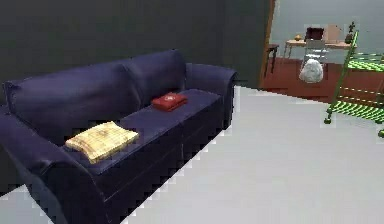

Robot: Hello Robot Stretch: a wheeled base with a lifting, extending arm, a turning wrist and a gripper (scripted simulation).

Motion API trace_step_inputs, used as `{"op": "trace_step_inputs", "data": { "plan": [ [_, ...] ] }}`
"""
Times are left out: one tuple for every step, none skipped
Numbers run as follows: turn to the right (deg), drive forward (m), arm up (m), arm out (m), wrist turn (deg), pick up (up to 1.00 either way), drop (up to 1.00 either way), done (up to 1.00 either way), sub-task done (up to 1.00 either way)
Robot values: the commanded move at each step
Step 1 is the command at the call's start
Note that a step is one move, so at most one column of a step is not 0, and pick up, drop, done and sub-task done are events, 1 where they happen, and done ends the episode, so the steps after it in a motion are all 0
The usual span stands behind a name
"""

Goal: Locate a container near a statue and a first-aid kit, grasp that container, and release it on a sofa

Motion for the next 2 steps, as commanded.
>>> {"op": "trace_step_inputs", "data": {
  "plan": [
    [0.0, 0.30, 0.00, 0.00, 0.0, 0.00, 0.00, 0.00, 0.00],
    [-45.0, 0.00, 0.00, 0.00, 0.0, 0.00, 0.00, 0.00, 0.00]
  ]
}}
